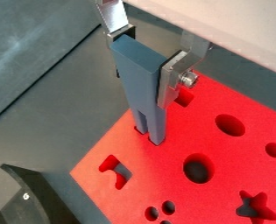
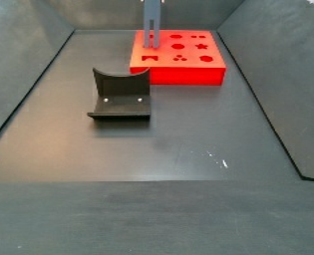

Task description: Insert the double-square object.

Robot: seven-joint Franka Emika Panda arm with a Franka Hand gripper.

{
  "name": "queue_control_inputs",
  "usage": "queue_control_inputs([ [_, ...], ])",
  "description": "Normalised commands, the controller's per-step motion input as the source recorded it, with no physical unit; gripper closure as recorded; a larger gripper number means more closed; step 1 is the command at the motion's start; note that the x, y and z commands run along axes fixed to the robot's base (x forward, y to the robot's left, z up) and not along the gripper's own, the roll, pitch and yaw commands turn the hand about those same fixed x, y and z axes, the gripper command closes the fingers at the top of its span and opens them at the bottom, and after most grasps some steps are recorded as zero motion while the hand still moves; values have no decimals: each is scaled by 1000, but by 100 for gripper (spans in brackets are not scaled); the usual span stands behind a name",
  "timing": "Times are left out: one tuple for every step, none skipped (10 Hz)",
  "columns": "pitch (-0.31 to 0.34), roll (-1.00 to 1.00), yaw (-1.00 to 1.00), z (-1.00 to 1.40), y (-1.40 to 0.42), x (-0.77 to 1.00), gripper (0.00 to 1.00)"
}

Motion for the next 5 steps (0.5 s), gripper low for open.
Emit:
queue_control_inputs([
  [0,-10,0,0,0,0,100],
  [47,-236,0,-686,43,0,100],
  [90,-99,0,-877,66,0,100],
  [84,-104,0,-869,51,0,100],
  [71,-154,0,-769,57,0,100],
])
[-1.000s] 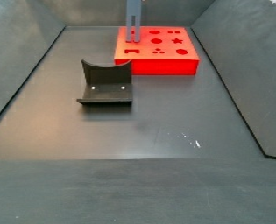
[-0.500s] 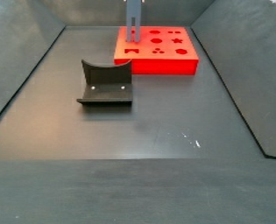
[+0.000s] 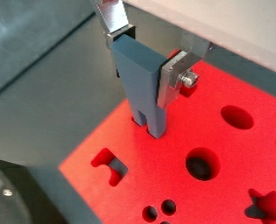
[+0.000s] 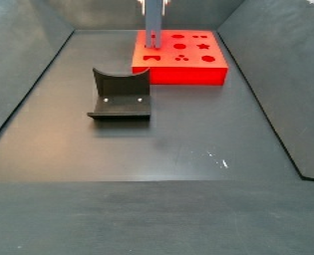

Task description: Insert the double-square object.

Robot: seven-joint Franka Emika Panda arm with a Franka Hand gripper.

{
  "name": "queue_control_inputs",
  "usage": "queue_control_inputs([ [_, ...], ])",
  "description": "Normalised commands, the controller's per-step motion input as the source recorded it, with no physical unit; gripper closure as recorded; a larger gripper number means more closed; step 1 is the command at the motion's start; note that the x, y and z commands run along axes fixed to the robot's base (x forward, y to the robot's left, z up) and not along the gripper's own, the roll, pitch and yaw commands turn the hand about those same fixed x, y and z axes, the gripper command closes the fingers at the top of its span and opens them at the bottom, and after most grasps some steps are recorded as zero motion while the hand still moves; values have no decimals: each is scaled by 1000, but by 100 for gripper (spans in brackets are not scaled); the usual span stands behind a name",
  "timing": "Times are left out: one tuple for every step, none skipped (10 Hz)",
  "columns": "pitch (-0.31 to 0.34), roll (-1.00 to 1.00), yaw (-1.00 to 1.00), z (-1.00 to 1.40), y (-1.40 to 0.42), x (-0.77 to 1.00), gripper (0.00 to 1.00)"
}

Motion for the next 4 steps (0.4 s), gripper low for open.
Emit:
queue_control_inputs([
  [56,-140,0,-689,26,0,100],
  [50,-116,0,-637,0,0,100],
  [0,-111,0,-129,0,0,100],
  [0,0,0,0,0,0,100],
])
